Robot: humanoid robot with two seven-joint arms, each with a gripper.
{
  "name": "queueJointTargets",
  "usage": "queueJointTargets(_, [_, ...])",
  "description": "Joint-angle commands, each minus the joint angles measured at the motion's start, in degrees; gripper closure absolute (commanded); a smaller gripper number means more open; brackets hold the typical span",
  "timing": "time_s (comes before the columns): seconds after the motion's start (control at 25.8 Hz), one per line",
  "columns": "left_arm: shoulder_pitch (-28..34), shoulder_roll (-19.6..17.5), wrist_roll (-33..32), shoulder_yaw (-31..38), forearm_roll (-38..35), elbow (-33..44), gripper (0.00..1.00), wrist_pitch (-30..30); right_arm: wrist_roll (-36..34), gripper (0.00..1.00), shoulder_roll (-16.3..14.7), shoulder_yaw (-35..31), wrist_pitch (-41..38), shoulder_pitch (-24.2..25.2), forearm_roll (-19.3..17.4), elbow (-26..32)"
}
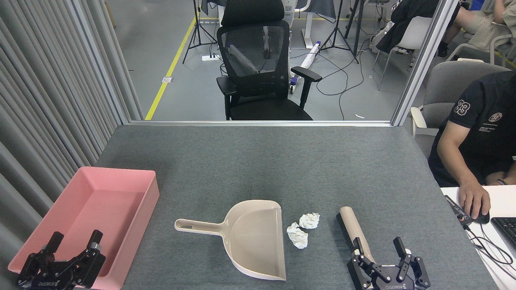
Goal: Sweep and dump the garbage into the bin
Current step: 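Lower the left gripper toward the dustpan handle and the right gripper toward the brush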
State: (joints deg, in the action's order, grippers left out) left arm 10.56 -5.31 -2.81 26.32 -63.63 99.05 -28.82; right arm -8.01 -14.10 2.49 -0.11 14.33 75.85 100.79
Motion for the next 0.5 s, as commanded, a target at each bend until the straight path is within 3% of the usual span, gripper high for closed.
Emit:
queueJointTargets(0.0, [-0.46,0.12,0.00,0.04,0.00,0.00,0.01,-0.36,0.01,0.02,-0.06,0.06,-0.06,-0.09,0.00,0.02])
queueJointTargets(0.23, [-0.54,0.12,0.97,0.04,0.09,0.00,0.01,-3.43,0.01,0.02,-0.41,-0.38,-0.06,0.61,0.00,0.64])
queueJointTargets(0.46, [-2.57,0.30,-0.53,0.04,0.35,-0.26,0.01,-3.17,0.01,0.02,-3.31,-0.82,0.55,2.10,0.17,0.81])
